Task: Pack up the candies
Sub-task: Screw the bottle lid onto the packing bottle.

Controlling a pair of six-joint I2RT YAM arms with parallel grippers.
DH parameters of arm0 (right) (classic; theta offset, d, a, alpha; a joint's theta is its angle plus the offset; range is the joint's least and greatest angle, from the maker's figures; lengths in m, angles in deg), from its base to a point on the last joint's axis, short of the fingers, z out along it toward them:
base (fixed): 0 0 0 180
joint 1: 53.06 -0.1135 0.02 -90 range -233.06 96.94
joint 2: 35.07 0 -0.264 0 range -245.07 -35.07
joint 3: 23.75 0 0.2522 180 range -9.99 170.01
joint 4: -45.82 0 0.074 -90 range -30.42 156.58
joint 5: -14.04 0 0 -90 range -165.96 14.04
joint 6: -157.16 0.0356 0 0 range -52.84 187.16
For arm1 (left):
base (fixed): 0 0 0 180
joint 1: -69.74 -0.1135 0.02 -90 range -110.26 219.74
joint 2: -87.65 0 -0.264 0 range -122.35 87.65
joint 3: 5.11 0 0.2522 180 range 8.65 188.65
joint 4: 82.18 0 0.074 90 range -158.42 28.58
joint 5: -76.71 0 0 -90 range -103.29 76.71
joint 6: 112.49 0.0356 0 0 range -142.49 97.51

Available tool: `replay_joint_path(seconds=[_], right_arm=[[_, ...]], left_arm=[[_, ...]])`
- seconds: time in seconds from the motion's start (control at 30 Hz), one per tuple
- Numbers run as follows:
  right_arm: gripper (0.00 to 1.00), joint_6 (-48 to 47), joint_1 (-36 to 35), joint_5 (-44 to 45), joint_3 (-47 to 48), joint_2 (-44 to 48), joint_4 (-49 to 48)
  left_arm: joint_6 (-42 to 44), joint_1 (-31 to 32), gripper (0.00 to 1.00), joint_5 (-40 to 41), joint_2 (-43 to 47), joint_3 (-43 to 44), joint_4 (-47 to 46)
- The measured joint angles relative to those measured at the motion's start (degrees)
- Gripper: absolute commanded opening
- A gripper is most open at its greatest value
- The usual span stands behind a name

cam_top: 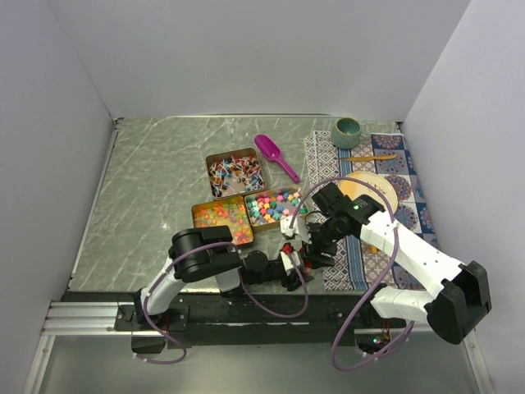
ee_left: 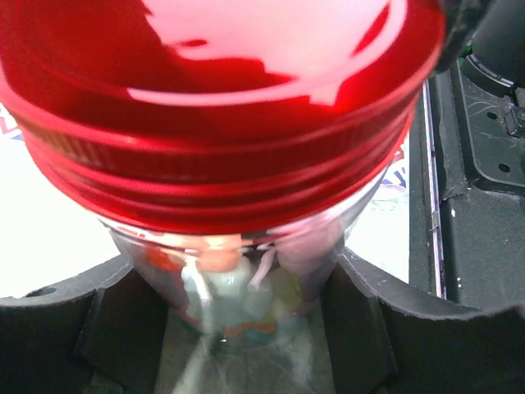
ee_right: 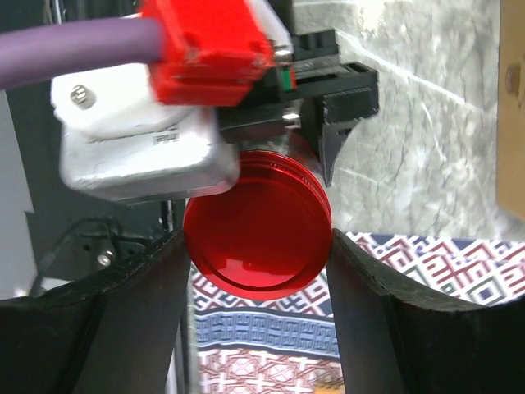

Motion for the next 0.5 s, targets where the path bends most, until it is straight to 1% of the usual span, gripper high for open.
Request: replay_joint_path(seconds=[0.03,0.2,0.5], right_arm=[[0.44,1.0,0.0,0.2,0.0,0.0,-0.2],[0.36,4.6,0.0,1.0,0.2,-0.4,-0.5],[0.29,7.1,-0.4,2.3,1.6,-2.1,0.2]], left_arm=[[-0.1,0.0,0.01,0.0,0.0,0.0,0.0],[-0.1,0.2,0.01,0.2,-0.1,0.0,-0.1],[-0.7,0.8,0.01,3.2,-0.4,0.0,-0.6]])
